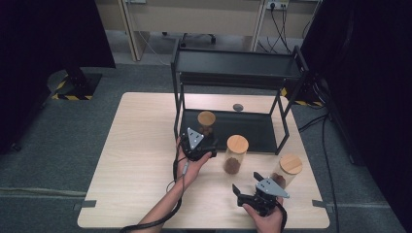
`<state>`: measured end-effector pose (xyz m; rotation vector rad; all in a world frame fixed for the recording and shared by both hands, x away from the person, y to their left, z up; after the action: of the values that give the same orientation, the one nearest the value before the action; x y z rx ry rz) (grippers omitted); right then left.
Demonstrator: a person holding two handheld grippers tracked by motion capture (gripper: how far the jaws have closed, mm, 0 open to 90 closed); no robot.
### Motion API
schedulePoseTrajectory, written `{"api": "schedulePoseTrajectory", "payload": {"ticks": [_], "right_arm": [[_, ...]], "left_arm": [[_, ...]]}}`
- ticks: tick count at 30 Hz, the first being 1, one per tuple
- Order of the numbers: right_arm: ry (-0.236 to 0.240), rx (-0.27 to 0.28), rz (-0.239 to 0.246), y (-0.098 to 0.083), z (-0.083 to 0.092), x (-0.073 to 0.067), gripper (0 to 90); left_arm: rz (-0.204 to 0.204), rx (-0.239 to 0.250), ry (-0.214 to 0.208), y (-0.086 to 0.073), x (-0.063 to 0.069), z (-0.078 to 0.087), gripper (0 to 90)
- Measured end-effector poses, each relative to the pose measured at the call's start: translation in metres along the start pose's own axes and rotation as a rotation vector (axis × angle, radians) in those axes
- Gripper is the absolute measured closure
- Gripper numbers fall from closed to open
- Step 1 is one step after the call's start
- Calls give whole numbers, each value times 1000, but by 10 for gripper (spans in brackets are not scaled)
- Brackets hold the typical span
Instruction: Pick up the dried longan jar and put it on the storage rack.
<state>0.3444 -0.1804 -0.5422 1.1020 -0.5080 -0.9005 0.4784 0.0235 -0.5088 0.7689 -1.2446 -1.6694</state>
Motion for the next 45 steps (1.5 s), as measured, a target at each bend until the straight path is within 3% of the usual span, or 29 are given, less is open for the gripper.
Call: {"api": "schedulePoseTrajectory", "payload": {"ticks": [45], "right_arm": [[2, 0, 0, 0, 0, 0, 53]], "left_arm": [[-35, 15, -45, -10, 8, 33, 72]]}}
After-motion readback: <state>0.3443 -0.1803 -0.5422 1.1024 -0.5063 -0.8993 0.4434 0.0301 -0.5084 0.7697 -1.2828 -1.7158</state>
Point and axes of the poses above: each handheld gripper's, and its own axes: z roughly backward along the jaws, y roughly out of its top, x roughly to its right, the point moved 5 cm from there along -z, roughly forward along the jaws, and after that the axes turned 3 degrees about y, right-handed, at the moved point
